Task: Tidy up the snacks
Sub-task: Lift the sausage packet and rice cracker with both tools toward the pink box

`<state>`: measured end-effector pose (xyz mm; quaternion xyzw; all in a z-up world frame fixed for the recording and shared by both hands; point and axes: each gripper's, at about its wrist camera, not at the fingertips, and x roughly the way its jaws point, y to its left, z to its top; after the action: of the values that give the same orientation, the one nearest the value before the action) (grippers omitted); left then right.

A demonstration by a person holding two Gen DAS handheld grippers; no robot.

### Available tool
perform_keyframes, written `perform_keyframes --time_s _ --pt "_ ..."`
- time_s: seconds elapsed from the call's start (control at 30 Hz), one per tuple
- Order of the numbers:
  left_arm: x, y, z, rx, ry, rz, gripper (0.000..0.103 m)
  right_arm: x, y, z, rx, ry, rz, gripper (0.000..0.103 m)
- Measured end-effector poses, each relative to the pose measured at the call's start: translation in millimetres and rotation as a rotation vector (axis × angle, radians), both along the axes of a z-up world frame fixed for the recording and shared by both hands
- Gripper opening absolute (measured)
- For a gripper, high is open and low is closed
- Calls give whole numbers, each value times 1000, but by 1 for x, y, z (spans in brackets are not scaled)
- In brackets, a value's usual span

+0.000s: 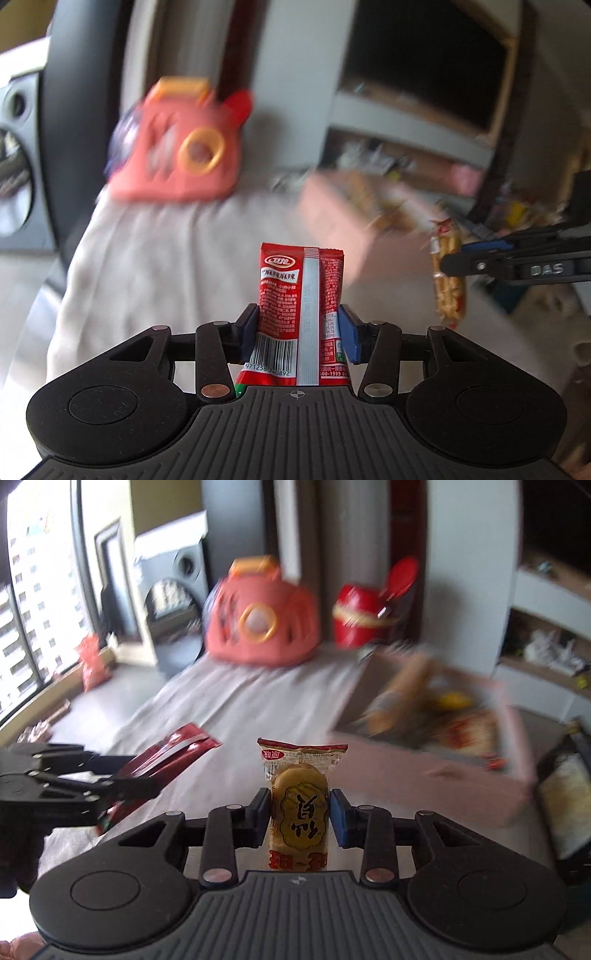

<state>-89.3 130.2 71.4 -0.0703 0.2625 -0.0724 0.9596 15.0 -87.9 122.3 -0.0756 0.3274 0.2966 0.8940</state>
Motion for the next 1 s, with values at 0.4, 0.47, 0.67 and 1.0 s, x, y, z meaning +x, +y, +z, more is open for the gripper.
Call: perform_keyframes --time_s 0.4,0.47,0.67,1.0 --pt "115 -95 109 -97 -253 -146 52 13 -91 142 158 -399 -203 34" --pt "162 -109 87 -136 -151 -140 53 25 -102 145 170 -394 -233 34" --pt "252 -145 -14 -52 203 -169 53 70 -119 107 157 -297 -298 34" --pt "236 -129 -12 34 75 -174 58 167 -97 27 185 7 -299 34"
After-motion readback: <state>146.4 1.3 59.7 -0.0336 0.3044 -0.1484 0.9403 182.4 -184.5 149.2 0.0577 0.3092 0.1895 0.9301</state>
